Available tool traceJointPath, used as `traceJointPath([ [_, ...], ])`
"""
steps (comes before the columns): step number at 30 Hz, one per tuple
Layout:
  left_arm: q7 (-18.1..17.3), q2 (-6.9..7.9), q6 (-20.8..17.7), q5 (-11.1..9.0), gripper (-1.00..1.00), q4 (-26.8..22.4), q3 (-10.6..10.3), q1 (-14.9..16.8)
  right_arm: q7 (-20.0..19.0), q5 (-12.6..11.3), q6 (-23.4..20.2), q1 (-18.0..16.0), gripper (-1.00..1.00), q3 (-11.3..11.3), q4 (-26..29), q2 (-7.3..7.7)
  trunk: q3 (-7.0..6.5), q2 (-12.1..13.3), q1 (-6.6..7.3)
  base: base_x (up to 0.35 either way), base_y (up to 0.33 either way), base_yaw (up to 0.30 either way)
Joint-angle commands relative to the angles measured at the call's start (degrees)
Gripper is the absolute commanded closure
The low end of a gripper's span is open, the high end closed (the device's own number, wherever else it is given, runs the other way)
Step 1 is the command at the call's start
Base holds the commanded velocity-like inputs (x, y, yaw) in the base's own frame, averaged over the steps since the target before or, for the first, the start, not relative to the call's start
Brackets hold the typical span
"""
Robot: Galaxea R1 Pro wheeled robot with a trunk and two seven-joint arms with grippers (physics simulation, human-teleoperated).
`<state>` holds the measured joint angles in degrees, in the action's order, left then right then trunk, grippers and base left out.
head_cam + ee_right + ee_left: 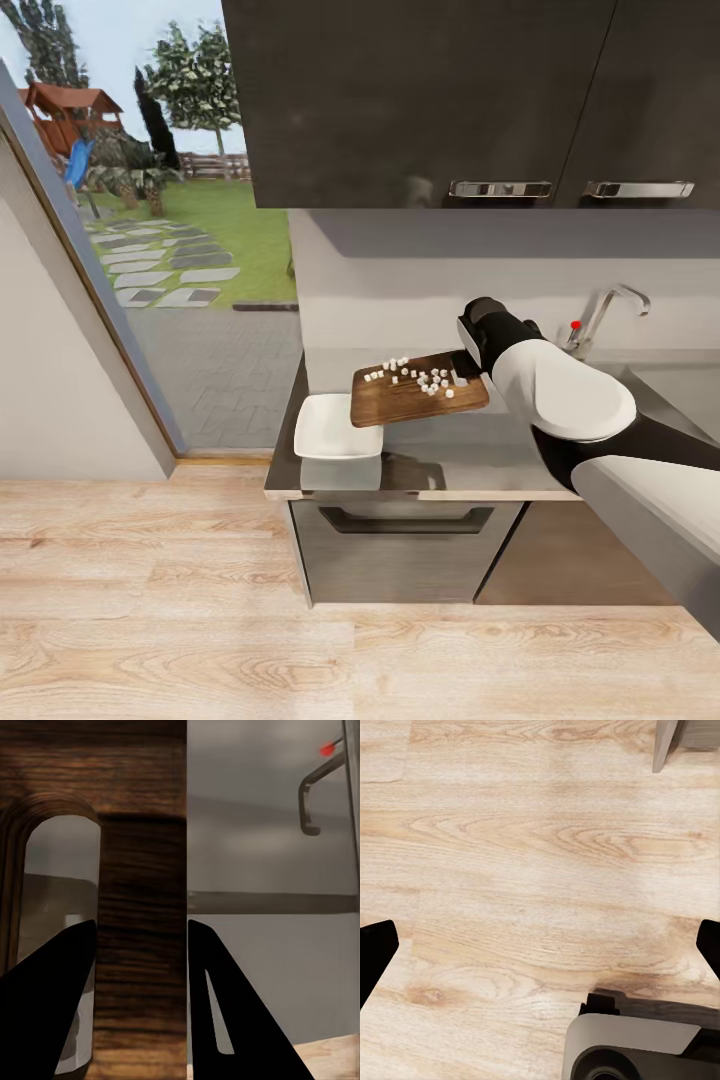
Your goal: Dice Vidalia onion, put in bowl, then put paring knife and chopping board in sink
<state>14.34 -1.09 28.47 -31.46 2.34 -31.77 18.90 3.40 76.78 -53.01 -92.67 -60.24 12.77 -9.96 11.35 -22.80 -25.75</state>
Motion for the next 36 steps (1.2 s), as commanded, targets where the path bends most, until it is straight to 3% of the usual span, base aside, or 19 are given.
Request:
traceJointPath([
  [1, 0.2, -0.05, 0.3, -0.2, -1.00, 0.2, -0.5, 0.1, 0.4, -0.2, -0.1, -0.1, 1.00, -0.3, 0.1, -0.04, 0.12, -0.1, -0.03, 0.000, 0.000, 0.000],
  [17, 0.2, -0.13, 0.3, -0.2, -1.00, 0.2, -0.5, 0.1, 5.8, -0.2, -0.1, -0.1, 1.00, -0.3, 0.1, -0.04, 0.12, -0.1, -0.03, 0.000, 0.000, 0.000],
  [36, 0.2, -0.14, 0.3, -0.2, -1.00, 0.2, -0.5, 0.1, 6.1, -0.2, -0.1, -0.1, 1.00, -0.3, 0.1, -0.04, 0.12, -0.1, -0.03, 0.000, 0.153, 0.000],
])
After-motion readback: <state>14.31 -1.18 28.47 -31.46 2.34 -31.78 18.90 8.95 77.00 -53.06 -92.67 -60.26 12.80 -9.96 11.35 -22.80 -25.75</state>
